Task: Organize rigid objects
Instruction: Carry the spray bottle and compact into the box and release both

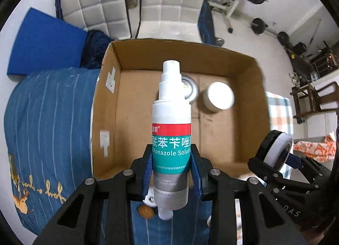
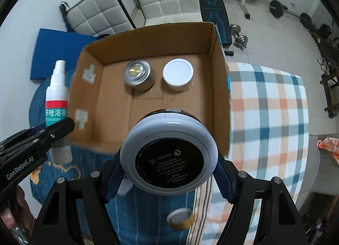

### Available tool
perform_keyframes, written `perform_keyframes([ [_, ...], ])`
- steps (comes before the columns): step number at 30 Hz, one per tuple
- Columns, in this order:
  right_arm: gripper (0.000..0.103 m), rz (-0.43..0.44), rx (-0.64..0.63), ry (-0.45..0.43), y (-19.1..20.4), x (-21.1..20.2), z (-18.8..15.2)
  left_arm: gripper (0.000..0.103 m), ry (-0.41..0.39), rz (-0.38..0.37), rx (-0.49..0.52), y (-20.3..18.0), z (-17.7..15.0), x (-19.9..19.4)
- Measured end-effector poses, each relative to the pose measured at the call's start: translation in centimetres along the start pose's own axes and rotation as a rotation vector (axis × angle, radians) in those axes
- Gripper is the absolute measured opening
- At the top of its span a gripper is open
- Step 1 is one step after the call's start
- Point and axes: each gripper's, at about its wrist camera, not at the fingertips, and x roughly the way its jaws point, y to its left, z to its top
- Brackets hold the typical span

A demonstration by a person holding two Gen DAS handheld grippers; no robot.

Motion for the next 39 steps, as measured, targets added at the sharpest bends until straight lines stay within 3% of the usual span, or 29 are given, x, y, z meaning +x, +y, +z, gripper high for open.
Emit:
perform_keyframes([
  [9, 0.077, -0.087, 0.018, 0.179, -0.4, 11.2, 5.7, 0.03, 0.192, 0.074, -0.031, 3.0, 6.1, 11.4],
  [11, 0.077, -0.149, -0.016, 0.177, 0.2, 12.4, 6.2, 0.03, 0.213, 0.09, -0.029, 3.2, 6.8, 12.8],
  [16, 0.077, -0.139, -0.008, 0.255, 0.8, 15.4, 7.1, 0.03, 0.265, 0.101, -0.029, 3.7, 8.1, 15.7],
  [29, 0.078, -0.193, -0.004, 0.294, 0.3, 18.2, 7.7, 0.033, 0.291, 0.14, -0.048, 3.5, 9.0, 16.6],
  [35, 0.079, -0.176, 0.01, 0.302, 0.1, 17.2, 7.9, 0.042, 0.247, 0.138, -0.056, 2.8, 9.2, 13.7],
  [39, 0.087, -0.155, 0.004, 0.27, 0.3, 15.2, 8.2, 0.05, 0.195, 0.129, -0.063, 2.3, 8.1, 10.7],
])
